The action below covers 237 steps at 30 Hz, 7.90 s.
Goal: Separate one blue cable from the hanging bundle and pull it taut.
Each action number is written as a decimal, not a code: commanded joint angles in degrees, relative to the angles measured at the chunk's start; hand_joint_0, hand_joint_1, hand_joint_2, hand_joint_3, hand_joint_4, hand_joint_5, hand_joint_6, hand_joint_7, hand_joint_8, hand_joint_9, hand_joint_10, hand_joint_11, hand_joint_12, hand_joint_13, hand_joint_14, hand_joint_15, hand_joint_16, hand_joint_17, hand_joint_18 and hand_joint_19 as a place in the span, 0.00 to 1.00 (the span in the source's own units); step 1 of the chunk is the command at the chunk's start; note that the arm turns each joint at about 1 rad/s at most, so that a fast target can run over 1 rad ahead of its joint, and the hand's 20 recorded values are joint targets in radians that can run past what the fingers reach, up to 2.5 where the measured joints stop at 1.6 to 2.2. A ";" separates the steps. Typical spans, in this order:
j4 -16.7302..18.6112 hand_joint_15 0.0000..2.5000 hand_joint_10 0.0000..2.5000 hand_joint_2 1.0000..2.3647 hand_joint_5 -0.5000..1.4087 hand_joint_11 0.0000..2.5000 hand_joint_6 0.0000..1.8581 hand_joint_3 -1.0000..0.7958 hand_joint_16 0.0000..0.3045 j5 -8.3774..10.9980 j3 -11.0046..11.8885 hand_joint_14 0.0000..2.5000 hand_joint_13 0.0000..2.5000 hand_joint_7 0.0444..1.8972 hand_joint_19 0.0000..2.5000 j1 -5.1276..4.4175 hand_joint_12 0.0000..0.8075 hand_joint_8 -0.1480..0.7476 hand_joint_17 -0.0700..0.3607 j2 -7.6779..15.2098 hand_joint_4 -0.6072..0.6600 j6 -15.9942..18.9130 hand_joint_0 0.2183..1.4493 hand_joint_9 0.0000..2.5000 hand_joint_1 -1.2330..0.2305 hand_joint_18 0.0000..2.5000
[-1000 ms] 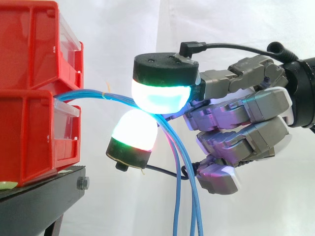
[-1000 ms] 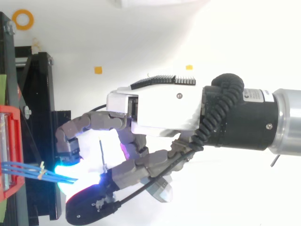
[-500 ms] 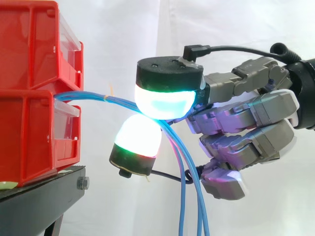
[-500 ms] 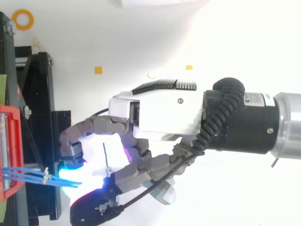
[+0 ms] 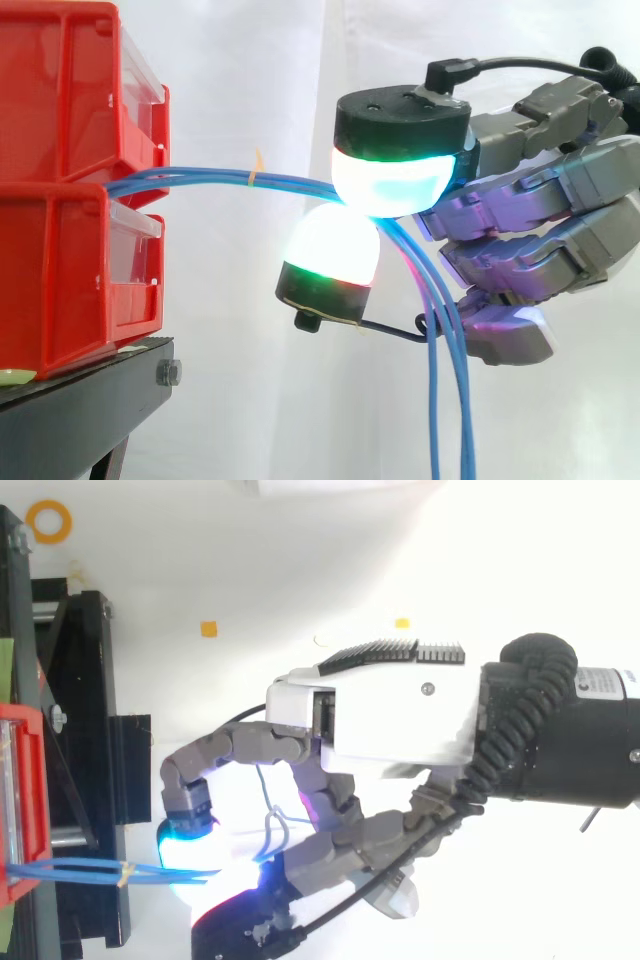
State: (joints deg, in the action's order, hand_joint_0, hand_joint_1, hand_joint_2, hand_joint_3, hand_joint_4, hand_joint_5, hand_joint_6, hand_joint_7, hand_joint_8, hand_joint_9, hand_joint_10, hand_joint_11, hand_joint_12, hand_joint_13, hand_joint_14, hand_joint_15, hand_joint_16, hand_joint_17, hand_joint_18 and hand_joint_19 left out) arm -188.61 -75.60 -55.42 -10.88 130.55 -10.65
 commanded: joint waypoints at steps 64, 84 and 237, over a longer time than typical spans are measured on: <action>-1.58 0.47 0.01 0.01 0.34 0.30 0.27 0.42 0.16 -0.95 0.84 0.01 0.72 0.69 0.33 0.07 0.44 0.43 0.42 -0.12 0.57 -0.43 0.39 0.89 0.26 0.48; -1.58 0.47 0.01 0.00 0.34 0.31 0.27 0.28 0.15 -0.95 0.84 0.01 0.71 0.68 0.35 0.07 0.43 0.40 0.40 -0.12 0.57 -0.43 0.34 0.89 0.52 0.46; -2.38 0.45 0.01 0.00 0.34 0.32 0.27 0.28 0.14 -0.95 0.75 0.01 0.68 0.67 0.35 -0.02 0.41 0.35 0.39 -0.12 0.51 -0.43 0.39 0.91 0.29 0.44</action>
State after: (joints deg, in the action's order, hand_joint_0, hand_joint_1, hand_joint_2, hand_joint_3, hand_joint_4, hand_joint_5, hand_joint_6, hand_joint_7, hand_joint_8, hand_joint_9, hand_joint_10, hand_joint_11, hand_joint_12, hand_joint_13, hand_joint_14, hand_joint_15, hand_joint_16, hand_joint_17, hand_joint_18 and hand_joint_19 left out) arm -190.93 -76.55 -54.67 -10.86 130.44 -11.08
